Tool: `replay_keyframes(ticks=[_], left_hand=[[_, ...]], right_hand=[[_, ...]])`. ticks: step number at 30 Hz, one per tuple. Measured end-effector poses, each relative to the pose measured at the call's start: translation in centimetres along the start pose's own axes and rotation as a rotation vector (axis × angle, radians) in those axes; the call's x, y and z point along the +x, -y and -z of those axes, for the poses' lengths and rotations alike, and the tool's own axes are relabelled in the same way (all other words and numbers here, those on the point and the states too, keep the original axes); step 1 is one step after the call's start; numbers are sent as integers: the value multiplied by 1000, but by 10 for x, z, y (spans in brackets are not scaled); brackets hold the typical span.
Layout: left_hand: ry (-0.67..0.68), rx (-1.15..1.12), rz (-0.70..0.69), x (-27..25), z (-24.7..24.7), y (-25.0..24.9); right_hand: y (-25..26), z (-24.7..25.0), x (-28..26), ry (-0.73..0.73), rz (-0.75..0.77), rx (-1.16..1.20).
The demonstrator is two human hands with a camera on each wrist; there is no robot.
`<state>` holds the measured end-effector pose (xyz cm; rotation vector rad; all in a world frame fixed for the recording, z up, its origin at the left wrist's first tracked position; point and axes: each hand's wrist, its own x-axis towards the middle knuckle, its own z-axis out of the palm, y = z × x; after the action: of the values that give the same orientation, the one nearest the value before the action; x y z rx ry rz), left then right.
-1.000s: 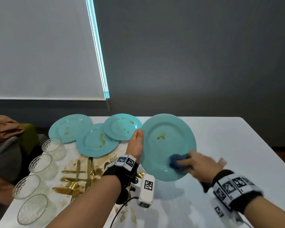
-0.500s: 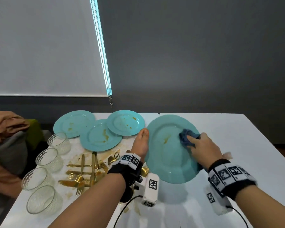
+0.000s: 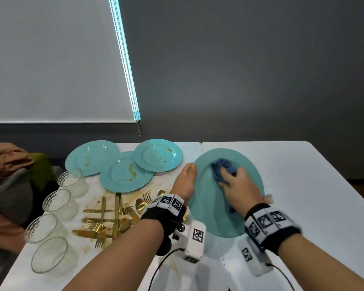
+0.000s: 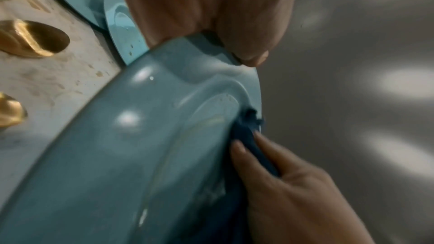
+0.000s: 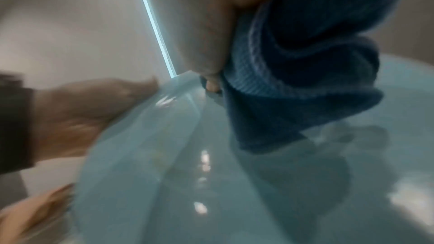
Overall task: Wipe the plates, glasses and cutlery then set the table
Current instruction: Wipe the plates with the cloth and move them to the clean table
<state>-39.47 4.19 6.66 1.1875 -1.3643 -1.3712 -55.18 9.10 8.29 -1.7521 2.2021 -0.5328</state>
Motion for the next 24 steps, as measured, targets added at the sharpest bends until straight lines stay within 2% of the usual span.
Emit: replay_keyframes(ticks=[3, 4, 5, 6, 7, 9, 12, 13, 14, 16, 18, 19, 20, 21, 23, 24], left_hand=[[-20, 12, 9, 2, 0, 7], [-26, 11, 22, 3, 4, 10], [-31, 14, 34, 5, 9, 15], [-36, 18, 40, 7, 13, 17], [-40, 20, 40, 9, 17, 19], [-23, 9, 42, 11, 21, 17], [23, 6, 37, 7, 12, 4], [32, 21, 33, 6, 6, 4], [32, 31, 26, 4, -1, 1], [4, 43, 22, 3, -5, 2], [-46, 22, 41, 5, 4, 11], [-61, 7, 55, 4, 10, 14], [-81, 0, 70, 4, 16, 18], [-109, -8, 84, 4, 21, 24], [-155, -32, 121, 6, 26, 38], [-157, -58, 139, 5, 26, 40]], right_hand=[[7, -12, -25, 266, 373, -250], [4, -7, -31, 372, 441, -340], [-2, 2, -31, 448, 442, -426], [-8, 14, -30, 489, 368, -506], [-15, 21, -25, 503, 239, -561], [-26, 34, -8, 385, 40, -555], [-11, 28, 7, 84, -21, -220], [-1, 21, 4, 60, -22, -97], [9, 14, -1, 68, 15, -22], [19, -1, -16, 164, 213, -92], [12, -8, -32, 359, 436, -245], [-2, -10, -34, 474, 478, -334], [-15, -7, -33, 558, 449, -401], [-30, -3, -28, 575, 348, -448], [-52, 9, -9, 462, 88, -469], [-55, 17, 0, 361, 30, -427]])
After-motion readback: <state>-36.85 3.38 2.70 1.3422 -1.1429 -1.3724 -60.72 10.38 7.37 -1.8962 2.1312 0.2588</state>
